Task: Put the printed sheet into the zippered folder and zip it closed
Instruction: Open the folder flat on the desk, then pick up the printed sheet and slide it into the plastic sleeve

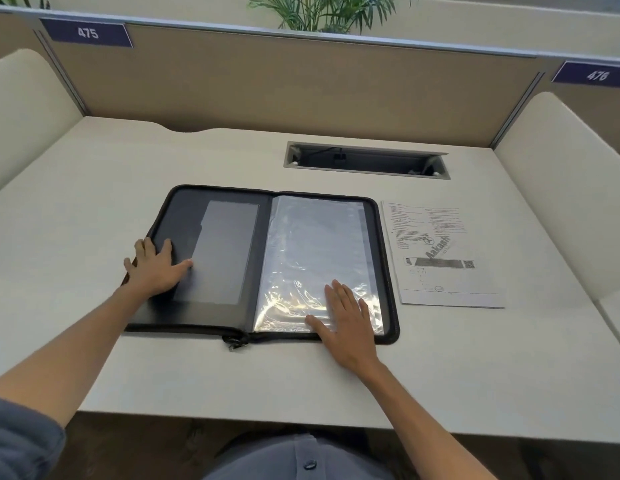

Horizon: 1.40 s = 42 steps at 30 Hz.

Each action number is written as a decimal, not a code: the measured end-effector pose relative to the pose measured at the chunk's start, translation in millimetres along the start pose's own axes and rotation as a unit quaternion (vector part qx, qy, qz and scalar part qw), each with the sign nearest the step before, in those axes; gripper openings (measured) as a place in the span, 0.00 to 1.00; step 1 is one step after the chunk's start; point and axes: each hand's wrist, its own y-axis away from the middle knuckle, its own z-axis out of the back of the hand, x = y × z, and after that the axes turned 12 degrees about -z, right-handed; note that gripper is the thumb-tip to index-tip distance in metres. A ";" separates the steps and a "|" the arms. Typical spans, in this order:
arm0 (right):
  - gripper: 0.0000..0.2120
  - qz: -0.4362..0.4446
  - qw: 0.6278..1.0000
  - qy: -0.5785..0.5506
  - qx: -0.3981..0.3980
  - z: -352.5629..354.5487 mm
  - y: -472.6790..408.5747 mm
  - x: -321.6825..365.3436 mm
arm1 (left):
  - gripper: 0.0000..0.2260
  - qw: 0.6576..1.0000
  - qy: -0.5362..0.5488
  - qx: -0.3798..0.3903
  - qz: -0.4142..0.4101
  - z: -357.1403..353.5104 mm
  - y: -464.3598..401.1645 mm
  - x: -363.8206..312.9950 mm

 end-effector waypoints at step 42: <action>0.30 -0.353 0.924 0.058 -0.139 163.4 -59.6 -204.9 | 0.27 0.908 0.004 -0.110 -0.404 -115.5 69.5 -380.5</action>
